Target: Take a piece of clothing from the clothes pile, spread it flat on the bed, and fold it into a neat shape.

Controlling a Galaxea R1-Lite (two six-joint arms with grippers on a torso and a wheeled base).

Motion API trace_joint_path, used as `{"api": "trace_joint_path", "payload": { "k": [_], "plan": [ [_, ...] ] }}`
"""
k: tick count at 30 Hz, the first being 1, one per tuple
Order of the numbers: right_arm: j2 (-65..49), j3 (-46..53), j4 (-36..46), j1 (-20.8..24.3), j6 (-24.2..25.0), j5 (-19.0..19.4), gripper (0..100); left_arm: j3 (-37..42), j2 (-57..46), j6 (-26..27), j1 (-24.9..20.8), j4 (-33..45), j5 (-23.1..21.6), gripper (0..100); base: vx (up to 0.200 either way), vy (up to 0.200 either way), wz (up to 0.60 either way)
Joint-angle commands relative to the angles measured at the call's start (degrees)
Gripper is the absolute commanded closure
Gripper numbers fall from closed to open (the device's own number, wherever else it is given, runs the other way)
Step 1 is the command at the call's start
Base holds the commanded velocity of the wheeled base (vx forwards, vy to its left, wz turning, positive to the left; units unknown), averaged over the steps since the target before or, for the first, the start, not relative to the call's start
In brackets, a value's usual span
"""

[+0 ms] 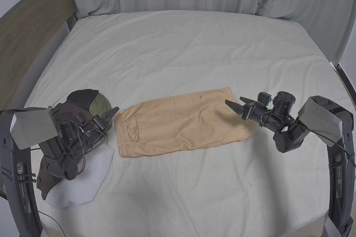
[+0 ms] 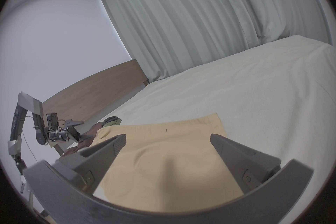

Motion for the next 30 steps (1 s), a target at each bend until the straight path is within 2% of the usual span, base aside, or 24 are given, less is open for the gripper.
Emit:
{"api": "trace_joint_path", "payload": {
  "k": [1,12,16,30],
  "plan": [
    [-0.34,3.25,-0.83,0.71,-0.80,-0.06,0,1.15,-2.81,0.02,-0.54,-0.07,-0.12,0,0.000,0.000,0.00],
    [-0.34,10.55,-5.05,3.08,-0.80,-0.15,0,4.57,-9.40,0.37,-2.04,-0.34,-1.09,0,0.000,0.000,0.00],
    [-0.34,13.19,-6.28,3.43,-0.80,-0.15,0,5.63,-11.60,0.29,-2.12,-0.25,-2.84,0,0.000,0.000,0.00],
    [0.45,22.15,-11.99,3.78,-0.71,-0.15,0,7.03,-14.06,2.13,-3.44,-0.25,-2.93,0,0.000,0.000,0.00]
  ]
}}
